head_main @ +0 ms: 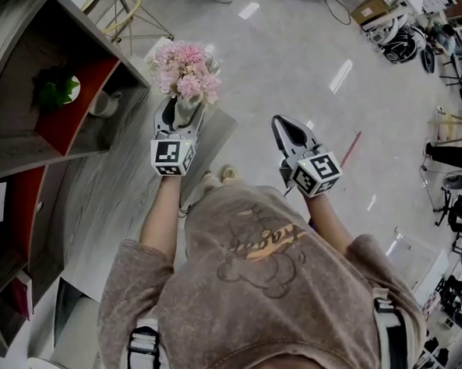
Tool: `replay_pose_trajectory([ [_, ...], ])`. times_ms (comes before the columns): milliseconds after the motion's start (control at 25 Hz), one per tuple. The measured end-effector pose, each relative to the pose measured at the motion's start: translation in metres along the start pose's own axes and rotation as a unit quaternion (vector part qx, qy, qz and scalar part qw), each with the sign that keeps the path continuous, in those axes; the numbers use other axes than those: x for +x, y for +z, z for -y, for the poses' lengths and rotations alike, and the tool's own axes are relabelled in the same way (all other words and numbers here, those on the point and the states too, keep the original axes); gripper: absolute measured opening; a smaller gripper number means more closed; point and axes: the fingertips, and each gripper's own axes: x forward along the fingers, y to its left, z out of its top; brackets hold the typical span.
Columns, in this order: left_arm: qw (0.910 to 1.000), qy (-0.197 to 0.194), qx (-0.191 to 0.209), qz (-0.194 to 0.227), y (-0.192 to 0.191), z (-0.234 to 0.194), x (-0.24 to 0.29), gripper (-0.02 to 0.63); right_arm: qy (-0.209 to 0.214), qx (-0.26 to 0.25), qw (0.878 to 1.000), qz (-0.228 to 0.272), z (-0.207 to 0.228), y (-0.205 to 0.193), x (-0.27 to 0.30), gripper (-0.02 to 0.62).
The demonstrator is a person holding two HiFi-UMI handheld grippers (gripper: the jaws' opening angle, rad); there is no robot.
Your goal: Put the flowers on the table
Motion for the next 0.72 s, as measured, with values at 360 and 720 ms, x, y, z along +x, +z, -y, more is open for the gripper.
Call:
replay_pose_trajectory([
  [360,0.9999,0.005,0.007,-0.014,-0.003,0.006,-0.009,0.316,0.018,-0.003,1.0,0.009,-0.01,0.001,0.001,-0.003],
  [720,0.9998,0.008,0.011,-0.014,-0.009,0.008,-0.02,0.316,0.023,-0.005,1.0,0.012,-0.016,-0.001,-0.003,-0.003],
])
